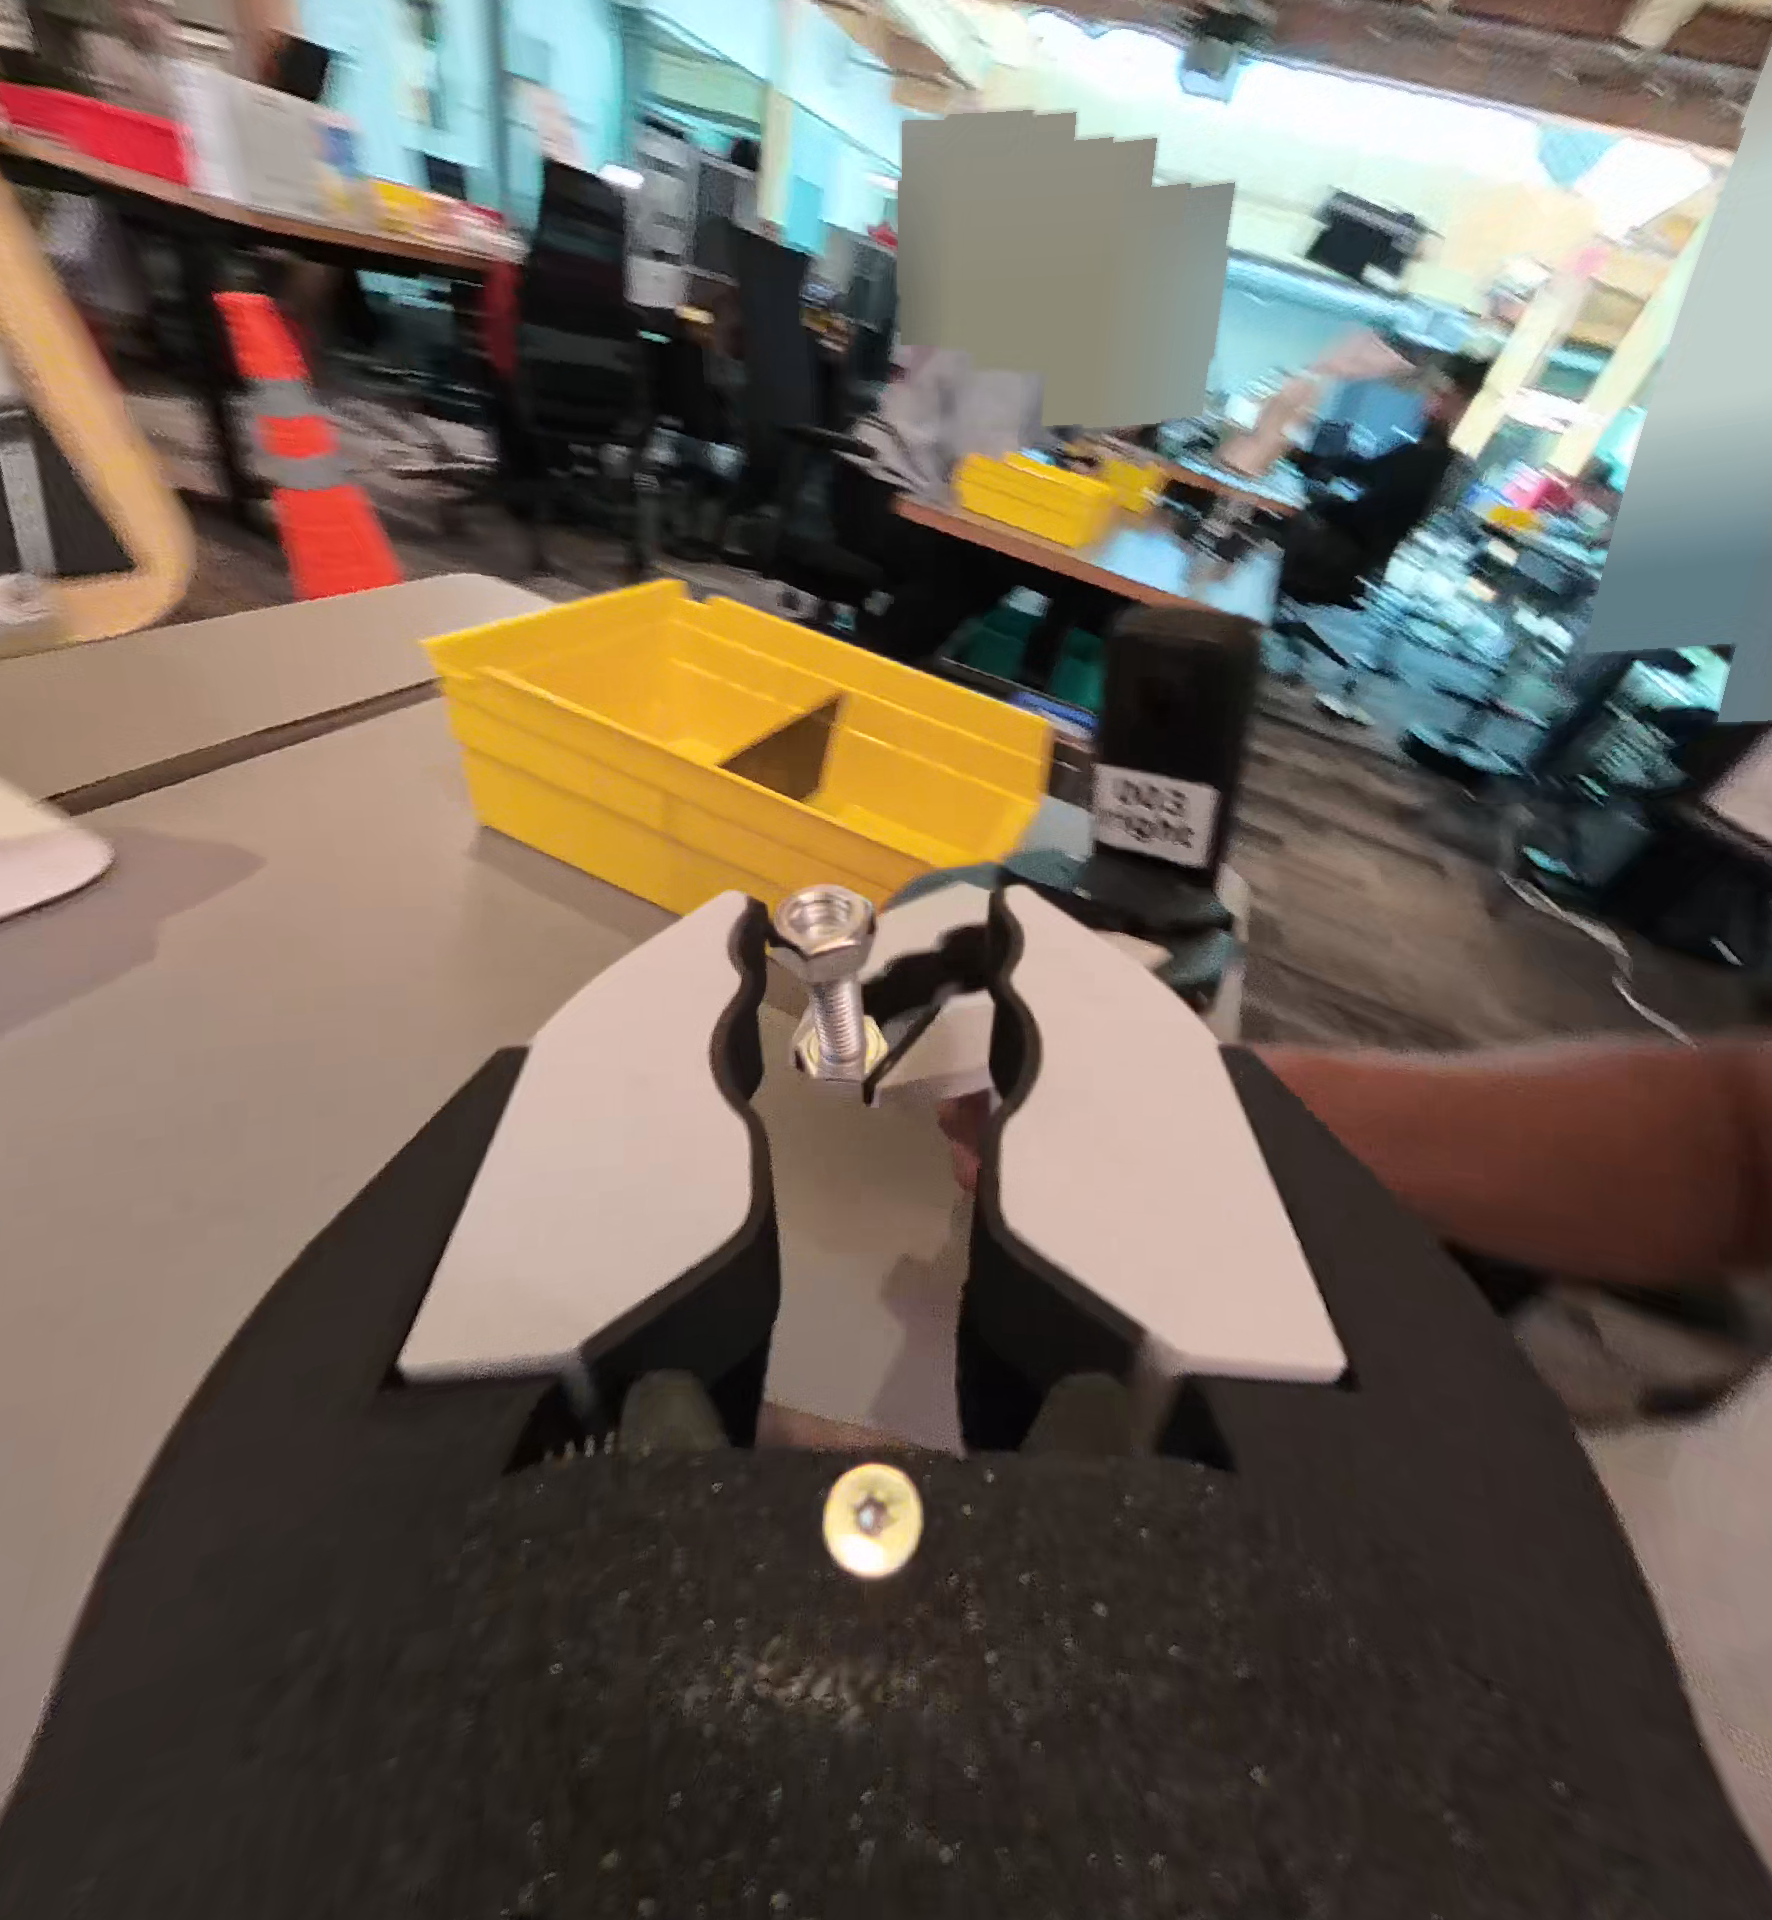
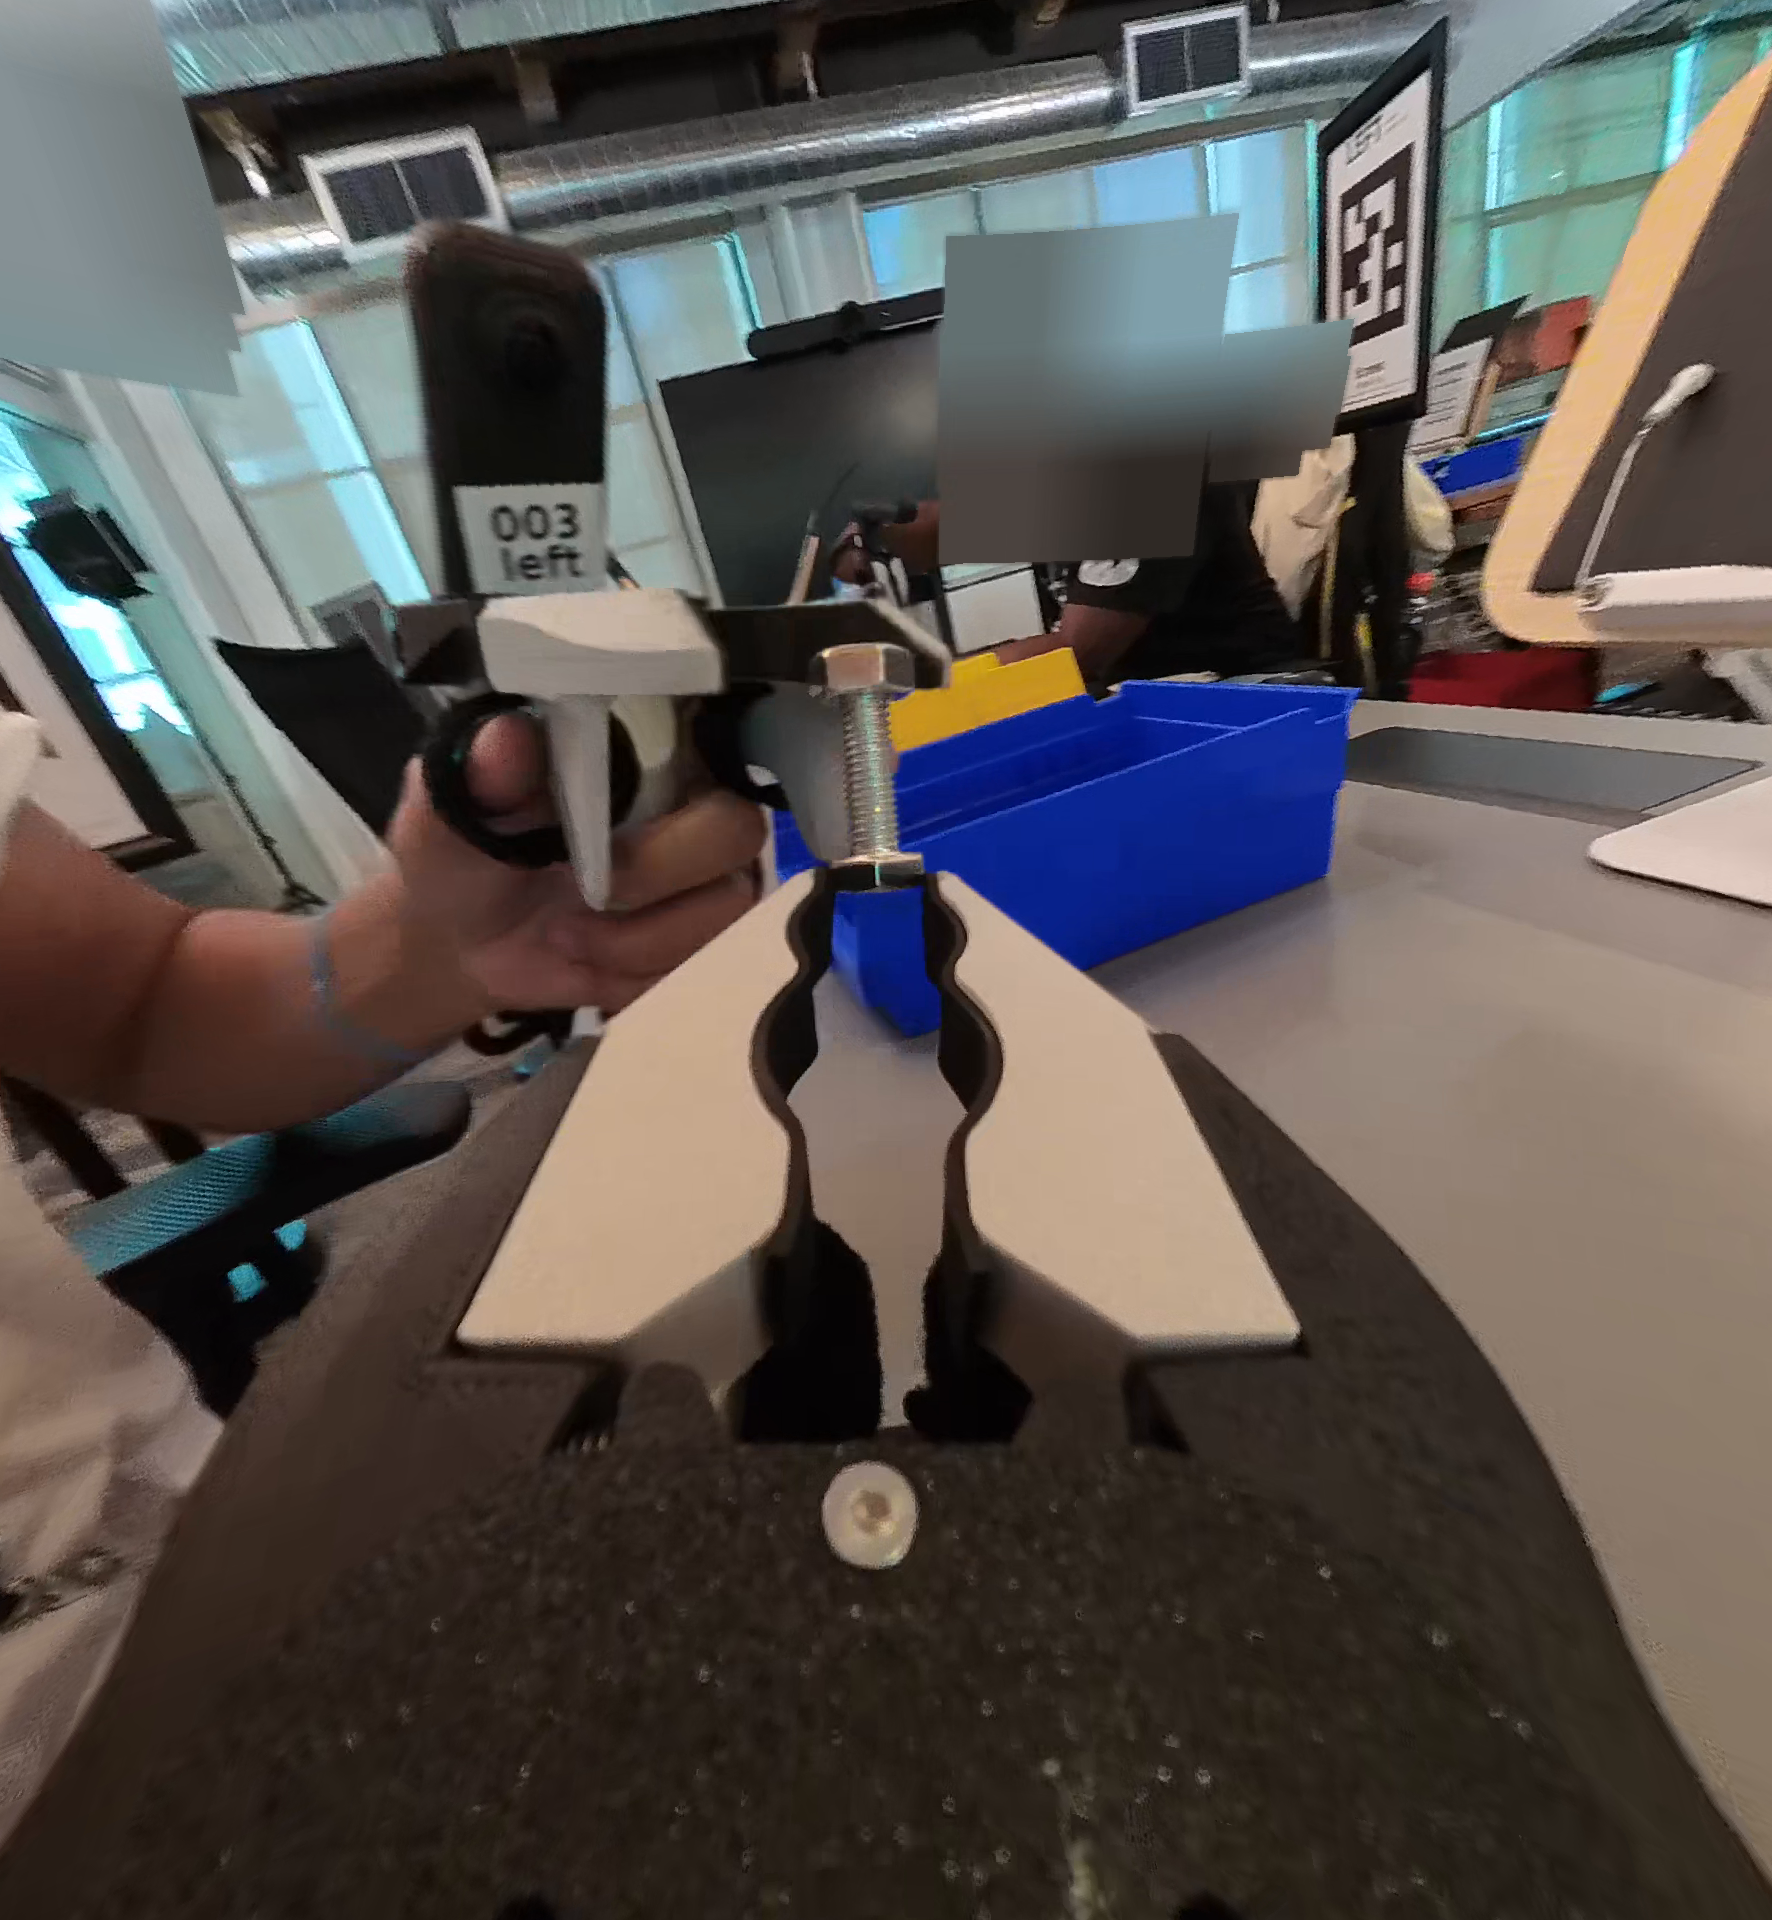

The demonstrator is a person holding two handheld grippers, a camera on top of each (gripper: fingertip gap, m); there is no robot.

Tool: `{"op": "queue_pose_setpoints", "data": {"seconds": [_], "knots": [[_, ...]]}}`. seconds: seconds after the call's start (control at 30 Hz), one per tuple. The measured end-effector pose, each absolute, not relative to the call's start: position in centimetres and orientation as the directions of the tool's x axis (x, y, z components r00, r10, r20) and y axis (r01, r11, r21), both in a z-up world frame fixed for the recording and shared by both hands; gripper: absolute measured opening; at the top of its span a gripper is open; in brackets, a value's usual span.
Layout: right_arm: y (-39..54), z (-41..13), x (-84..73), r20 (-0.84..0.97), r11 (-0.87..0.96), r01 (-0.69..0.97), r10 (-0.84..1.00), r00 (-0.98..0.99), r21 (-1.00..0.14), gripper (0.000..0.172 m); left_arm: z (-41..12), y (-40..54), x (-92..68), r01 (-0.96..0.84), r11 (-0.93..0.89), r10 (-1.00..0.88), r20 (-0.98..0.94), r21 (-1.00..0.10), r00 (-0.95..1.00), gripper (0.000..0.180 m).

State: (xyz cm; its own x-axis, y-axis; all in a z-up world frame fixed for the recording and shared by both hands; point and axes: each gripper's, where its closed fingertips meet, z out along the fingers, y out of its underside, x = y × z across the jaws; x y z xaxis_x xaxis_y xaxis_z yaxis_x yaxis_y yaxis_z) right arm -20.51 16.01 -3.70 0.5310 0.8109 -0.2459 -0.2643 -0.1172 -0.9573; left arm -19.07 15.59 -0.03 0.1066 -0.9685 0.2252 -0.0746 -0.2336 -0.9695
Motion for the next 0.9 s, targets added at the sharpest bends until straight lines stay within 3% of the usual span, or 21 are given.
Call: {"op": "queue_pose_setpoints", "data": {"seconds": [0.17, 0.27, 0.47, 0.57, 0.9], "knots": [[14.4, -2.7, -21.5, -0.346, -0.221, -0.357, 0.874, 0.34, -0.908, 0.017, 1.2, 15.2, -21.1, -0.149, -0.065, -0.977, 0.093, -0.987, -0.193, 0.038], [13.3, -1.9, -22.1, -0.39, -0.29, -0.397, 0.899, 0.201, -0.871, 0.017, 1.5, 14.1, -21.9, -0.202, -0.07, -0.893, 0.152, -0.977, -0.423, 0.037], [11.8, -1.0, -22.6, -0.425, -0.372, -0.429, 0.905, 0.03, -0.823, 0.016, 2.9, 13.3, -22.4, -0.182, -0.13, -0.672, 0.221, -0.975, -0.707, 0.046], [11.8, -1.0, -22.6, -0.43, -0.38, -0.428, 0.903, 0.02, -0.82, 0.017, 2.9, 13.1, -21.7, -0.137, -0.118, -0.629, 0.181, -0.984, -0.756, 0.047], [11.8, -0.9, -22.2, -0.437, -0.39, -0.438, 0.9, 0.005, -0.81, 0.017, 2.2, 12.1, -21.1, -0.109, -0.113, -0.564, 0.155, -0.987, -0.811, 0.022]]}}
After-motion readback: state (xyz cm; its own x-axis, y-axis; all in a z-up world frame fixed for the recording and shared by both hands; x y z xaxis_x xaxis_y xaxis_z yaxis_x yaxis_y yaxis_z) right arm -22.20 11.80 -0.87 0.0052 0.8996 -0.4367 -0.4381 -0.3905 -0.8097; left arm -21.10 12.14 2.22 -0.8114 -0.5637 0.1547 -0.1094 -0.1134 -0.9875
